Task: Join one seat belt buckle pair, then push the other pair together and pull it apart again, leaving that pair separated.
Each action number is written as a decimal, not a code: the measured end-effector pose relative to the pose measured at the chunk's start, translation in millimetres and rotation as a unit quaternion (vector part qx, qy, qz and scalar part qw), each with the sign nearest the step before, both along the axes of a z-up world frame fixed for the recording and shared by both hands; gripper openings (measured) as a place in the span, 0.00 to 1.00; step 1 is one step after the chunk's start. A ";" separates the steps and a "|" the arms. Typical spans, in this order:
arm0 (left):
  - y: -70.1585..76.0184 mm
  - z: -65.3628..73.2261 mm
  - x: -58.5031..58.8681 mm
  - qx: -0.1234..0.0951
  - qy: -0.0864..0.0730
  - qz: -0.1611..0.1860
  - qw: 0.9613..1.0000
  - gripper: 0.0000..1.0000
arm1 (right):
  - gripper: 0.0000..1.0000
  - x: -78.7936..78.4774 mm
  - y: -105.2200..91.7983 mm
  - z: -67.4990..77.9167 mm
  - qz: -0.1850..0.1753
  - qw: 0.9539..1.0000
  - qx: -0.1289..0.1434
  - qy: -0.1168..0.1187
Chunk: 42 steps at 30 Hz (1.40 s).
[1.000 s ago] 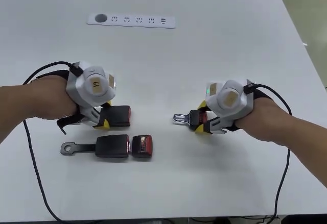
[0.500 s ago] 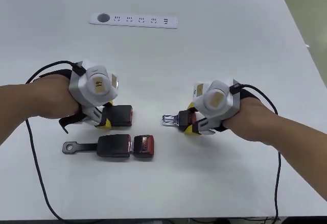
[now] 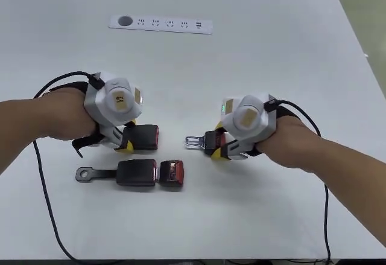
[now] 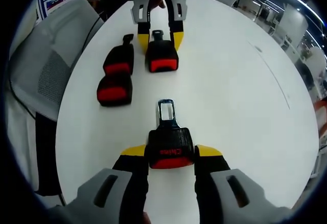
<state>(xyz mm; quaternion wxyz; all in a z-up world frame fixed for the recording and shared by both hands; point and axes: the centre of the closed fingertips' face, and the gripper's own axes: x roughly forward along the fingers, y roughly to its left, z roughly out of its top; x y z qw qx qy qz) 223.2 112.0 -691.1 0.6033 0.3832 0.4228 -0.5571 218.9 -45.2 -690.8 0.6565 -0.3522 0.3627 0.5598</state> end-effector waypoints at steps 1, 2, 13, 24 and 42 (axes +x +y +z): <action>0.0 0.0 -0.1 0.000 0.000 0.000 1.000 0.33 | 0.33 0.2 1.3 0.2 0.001 1.000 0.000 0.000; 0.0 0.0 -0.1 0.000 0.000 -0.001 1.000 0.33 | 0.33 0.2 1.9 0.1 0.001 1.000 0.000 0.000; 0.4 -0.7 0.7 0.000 0.000 -0.002 1.000 0.33 | 0.33 2.3 23.1 2.3 0.004 1.000 0.009 0.000; 0.6 -1.0 1.5 -0.002 0.000 -0.002 1.000 0.33 | 0.33 4.6 42.4 3.7 0.007 1.000 0.013 -0.003; 0.4 -1.3 1.1 -0.002 0.000 -0.001 1.000 0.33 | 0.33 3.8 61.4 2.1 0.018 1.000 0.001 -0.009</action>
